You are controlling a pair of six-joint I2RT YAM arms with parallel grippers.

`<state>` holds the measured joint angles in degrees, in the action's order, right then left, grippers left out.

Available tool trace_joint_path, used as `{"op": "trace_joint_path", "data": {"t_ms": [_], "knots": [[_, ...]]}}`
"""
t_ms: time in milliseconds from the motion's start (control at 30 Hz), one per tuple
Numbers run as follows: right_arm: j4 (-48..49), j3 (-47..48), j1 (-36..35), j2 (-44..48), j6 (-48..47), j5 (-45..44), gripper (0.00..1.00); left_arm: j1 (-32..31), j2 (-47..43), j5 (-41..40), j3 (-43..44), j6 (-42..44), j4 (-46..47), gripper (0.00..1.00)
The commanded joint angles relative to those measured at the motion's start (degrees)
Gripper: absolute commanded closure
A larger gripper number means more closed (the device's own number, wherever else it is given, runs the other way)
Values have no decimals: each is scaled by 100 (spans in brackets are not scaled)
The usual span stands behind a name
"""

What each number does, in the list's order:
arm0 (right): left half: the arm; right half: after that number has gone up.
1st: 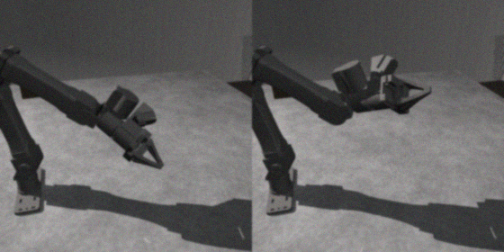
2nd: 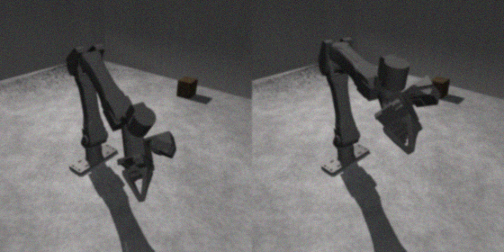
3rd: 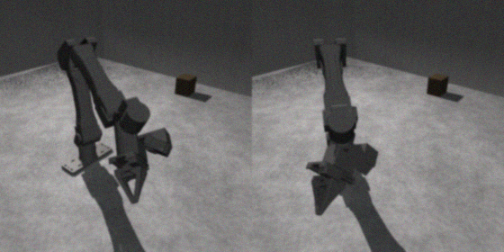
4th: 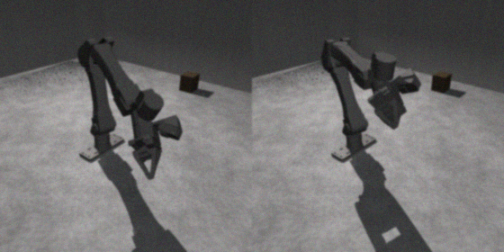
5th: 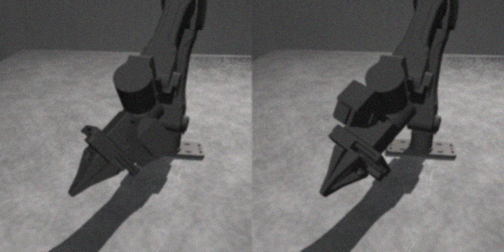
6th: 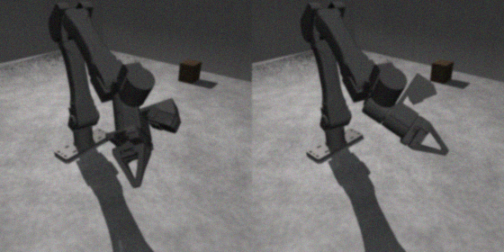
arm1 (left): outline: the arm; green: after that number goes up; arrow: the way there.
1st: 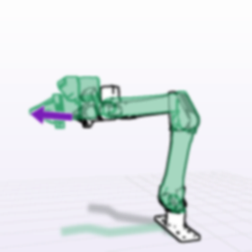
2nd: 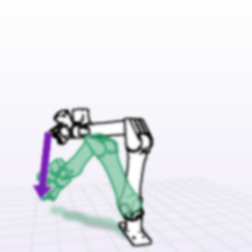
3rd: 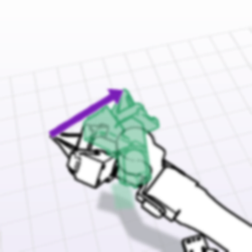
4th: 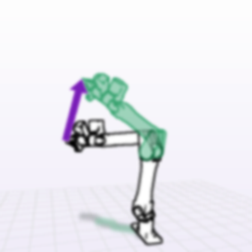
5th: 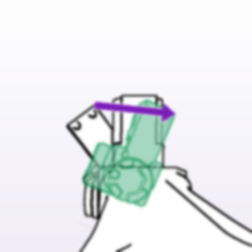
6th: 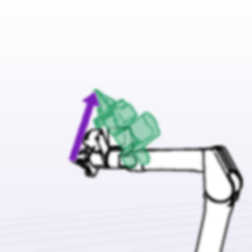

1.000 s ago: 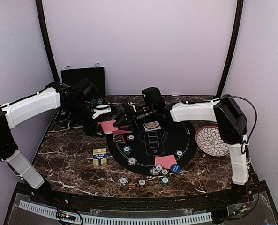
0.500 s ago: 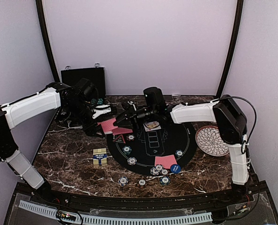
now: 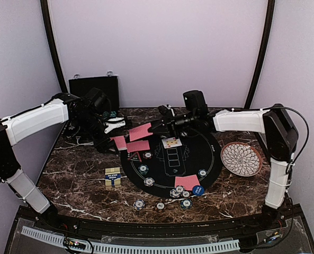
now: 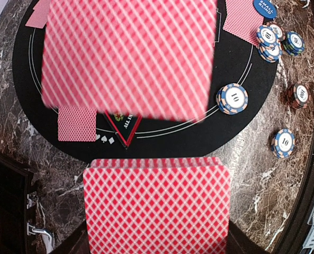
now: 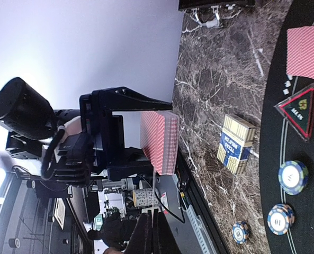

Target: Distribute texas hold em gaming equipment

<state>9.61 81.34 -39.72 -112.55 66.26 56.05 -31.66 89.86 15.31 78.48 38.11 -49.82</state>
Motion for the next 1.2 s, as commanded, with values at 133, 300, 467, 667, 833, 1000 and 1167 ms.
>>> {"op": "trace_joint_path", "data": {"t_ms": [133,300,467,667,833,1000,1167], "knots": [[-2125,-66,682,780,-1732,-438,100,40,-204,-17,3,38,-65,100],[-3908,412,923,862,-2965,-1283,100,42,-206,-45,-24,60,-86,100],[-5396,1155,952,638,-3836,-2781,100,45,-202,-69,-33,58,-101,100],[-6319,1802,943,470,-4225,-4458,100,46,-216,-76,-5,50,-109,100],[-6694,2080,735,287,-4363,-5761,100,49,-223,-71,1,48,-122,100],[-7011,2444,295,-145,-4524,-6829,100,42,-218,-54,16,40,-139,100],[-7531,3075,-214,-841,-4610,-8114,100,46,-215,-13,48,30,-177,100]]}}
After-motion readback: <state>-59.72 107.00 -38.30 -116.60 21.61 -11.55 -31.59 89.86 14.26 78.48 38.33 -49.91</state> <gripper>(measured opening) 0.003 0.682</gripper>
